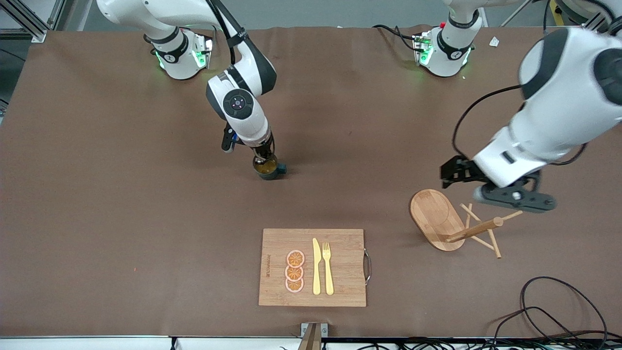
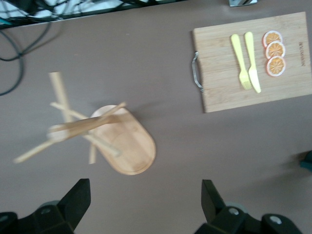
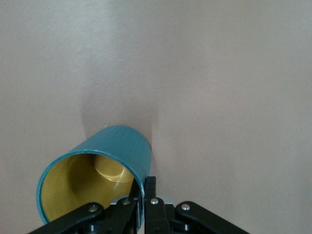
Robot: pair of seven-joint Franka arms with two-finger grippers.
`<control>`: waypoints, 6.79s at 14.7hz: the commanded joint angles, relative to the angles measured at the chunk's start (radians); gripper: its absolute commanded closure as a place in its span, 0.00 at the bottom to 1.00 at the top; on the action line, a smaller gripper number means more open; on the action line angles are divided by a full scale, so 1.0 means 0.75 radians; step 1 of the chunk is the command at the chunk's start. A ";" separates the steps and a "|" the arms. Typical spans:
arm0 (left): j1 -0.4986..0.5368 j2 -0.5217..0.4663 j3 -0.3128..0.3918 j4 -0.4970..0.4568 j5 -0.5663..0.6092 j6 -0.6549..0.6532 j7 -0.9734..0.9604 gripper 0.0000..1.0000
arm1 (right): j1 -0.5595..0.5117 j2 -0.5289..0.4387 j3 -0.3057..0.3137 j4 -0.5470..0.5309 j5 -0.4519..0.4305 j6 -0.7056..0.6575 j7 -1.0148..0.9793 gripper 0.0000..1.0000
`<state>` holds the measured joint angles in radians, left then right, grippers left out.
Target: Transfer cup from left to right arm and place
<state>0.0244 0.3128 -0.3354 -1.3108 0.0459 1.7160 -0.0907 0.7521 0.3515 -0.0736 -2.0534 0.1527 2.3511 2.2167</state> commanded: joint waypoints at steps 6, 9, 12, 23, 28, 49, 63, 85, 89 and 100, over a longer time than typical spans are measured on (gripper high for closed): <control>-0.096 -0.245 0.320 -0.150 -0.073 -0.136 0.203 0.00 | -0.131 -0.098 -0.006 -0.017 0.007 -0.153 -0.984 1.00; -0.100 -0.327 0.365 -0.226 -0.069 -0.126 0.201 0.00 | -0.233 -0.141 -0.008 -0.019 0.007 -0.226 -1.457 1.00; -0.106 -0.362 0.400 -0.228 -0.088 -0.118 0.195 0.00 | -0.366 -0.186 -0.010 -0.019 0.005 -0.312 -1.986 1.00; -0.104 -0.399 0.398 -0.261 -0.074 -0.112 0.166 0.00 | -0.904 -0.254 -0.006 -0.058 -0.296 -0.272 -3.641 1.00; -0.102 -0.397 0.390 -0.261 -0.057 -0.118 0.070 0.00 | -1.054 -0.158 -0.004 -0.050 -0.283 -0.135 -4.351 1.00; -0.090 -0.376 0.390 -0.248 -0.071 -0.112 0.049 0.00 | -1.056 -0.060 0.004 -0.179 -0.281 0.217 -4.940 0.18; -0.092 -0.366 0.394 -0.228 -0.057 -0.112 0.037 0.00 | -1.038 -0.272 0.008 0.015 -0.279 -0.334 -4.292 0.00; -0.086 -0.348 0.396 -0.200 -0.071 -0.112 0.035 0.00 | -1.042 -0.262 -0.004 0.758 -0.279 -1.079 -3.009 0.00; -0.086 -0.339 0.396 -0.191 -0.071 -0.112 0.037 0.00 | -1.044 -0.254 0.000 0.827 -0.269 -1.081 -3.009 0.00; -0.086 -0.339 0.396 -0.191 -0.071 -0.112 0.041 0.00 | -1.036 -0.360 0.002 0.797 -0.175 -1.275 -3.046 0.00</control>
<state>-0.0410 0.0462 -0.0407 -1.4778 -0.0009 1.6322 -0.0651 -0.0220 0.1295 -0.0802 -1.4450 0.0194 1.4292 -0.0593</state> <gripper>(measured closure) 0.000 0.000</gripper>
